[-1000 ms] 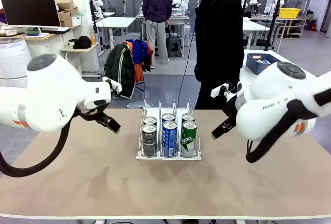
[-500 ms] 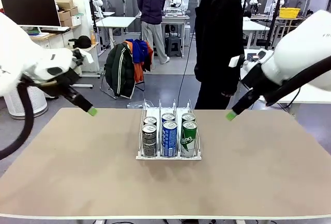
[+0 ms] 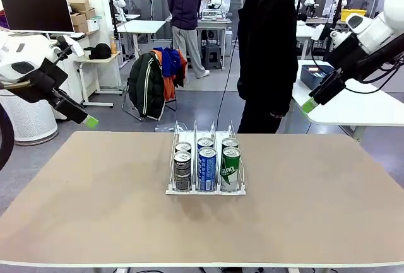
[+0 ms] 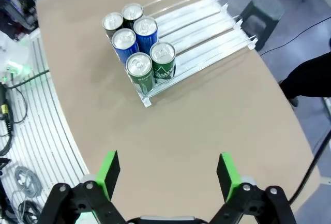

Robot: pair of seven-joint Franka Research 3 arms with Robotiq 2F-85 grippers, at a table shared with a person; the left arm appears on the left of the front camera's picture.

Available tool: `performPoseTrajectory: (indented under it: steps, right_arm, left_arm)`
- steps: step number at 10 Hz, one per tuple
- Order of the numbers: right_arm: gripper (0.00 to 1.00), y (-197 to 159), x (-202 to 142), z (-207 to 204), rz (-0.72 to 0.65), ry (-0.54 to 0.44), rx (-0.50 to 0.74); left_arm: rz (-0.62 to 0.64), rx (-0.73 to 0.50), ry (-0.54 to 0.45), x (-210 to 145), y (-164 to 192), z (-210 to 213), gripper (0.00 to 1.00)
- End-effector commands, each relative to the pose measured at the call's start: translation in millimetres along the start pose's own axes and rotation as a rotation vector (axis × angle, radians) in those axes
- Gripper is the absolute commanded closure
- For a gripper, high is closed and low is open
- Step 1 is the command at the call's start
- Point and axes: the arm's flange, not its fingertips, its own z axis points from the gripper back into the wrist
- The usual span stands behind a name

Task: Fill the beverage cans into the dispenser.
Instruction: Pick up the Pepsi coke handed by the human.

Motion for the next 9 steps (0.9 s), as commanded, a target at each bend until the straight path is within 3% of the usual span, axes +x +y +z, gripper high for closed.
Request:
performPoseTrajectory:
  steps: [1, 9]
  right_arm:
    - [0.0, 4.3, -2.6, -21.6, 0.013, 0.049, 0.019]
    - [0.0, 4.3, -2.6, -21.6, 0.013, 0.049, 0.019]
  left_arm:
    - [-0.003, -0.011, 0.017, 1.2, 0.1, -11.5, 0.0]
    - [-0.003, -0.011, 0.017, 1.2, 0.1, -11.5, 0.0]
